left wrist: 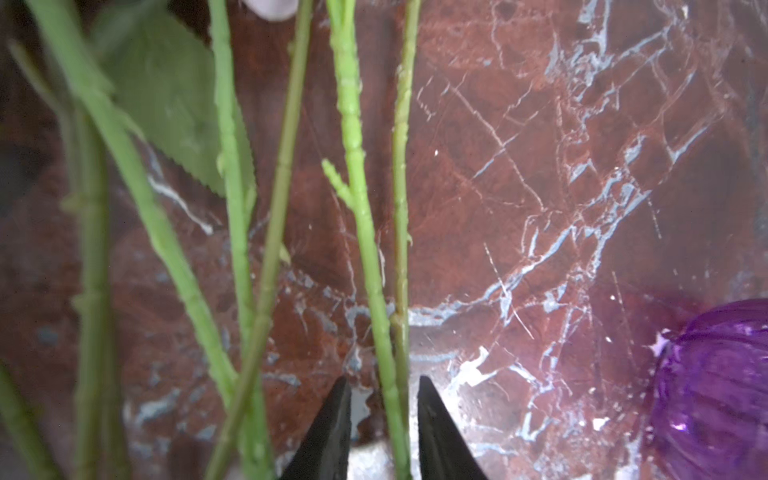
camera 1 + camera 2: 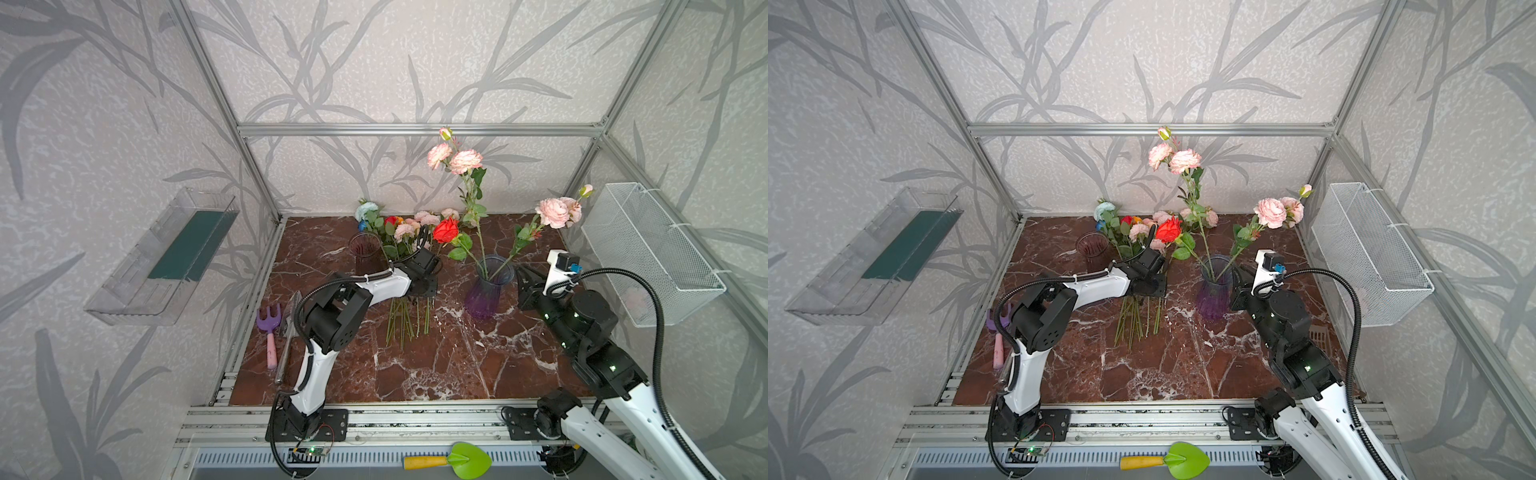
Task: Arrange the flowers into the vase
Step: 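Grasp a pink rose stem in the pile with the left gripper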
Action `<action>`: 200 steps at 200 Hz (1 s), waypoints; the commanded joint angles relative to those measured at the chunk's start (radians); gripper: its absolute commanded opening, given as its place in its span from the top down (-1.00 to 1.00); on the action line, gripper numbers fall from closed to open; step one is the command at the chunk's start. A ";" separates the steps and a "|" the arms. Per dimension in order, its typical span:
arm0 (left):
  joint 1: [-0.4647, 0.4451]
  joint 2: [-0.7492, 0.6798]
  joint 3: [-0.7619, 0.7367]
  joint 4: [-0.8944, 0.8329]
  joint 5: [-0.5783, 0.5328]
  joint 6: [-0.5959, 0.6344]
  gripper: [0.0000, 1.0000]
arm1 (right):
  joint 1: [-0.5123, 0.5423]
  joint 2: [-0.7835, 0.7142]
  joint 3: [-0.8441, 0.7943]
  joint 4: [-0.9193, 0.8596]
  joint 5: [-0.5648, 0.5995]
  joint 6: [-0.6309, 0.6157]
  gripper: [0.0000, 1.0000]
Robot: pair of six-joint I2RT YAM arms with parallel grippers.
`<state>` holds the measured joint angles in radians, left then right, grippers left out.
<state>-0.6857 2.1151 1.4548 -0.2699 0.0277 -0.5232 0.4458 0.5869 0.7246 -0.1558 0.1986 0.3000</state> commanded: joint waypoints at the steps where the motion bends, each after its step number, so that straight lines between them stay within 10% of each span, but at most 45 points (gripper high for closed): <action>1: 0.008 -0.005 0.025 -0.048 -0.006 0.017 0.60 | -0.004 -0.019 0.009 -0.005 0.009 -0.003 0.57; 94: 0.009 -0.239 -0.025 -0.032 0.040 0.027 0.79 | -0.005 -0.023 -0.001 0.006 0.012 0.001 0.57; 118: 0.009 -0.209 -0.039 -0.008 0.029 0.022 0.42 | -0.003 -0.022 -0.003 0.010 0.008 0.003 0.56; 200: 0.018 -0.014 0.083 -0.072 -0.008 0.038 0.34 | -0.004 -0.026 -0.008 0.007 0.013 0.002 0.51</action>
<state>-0.6769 2.0796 1.4776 -0.3225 0.0452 -0.4969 0.4458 0.5674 0.7242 -0.1596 0.2012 0.3000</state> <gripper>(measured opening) 0.328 0.244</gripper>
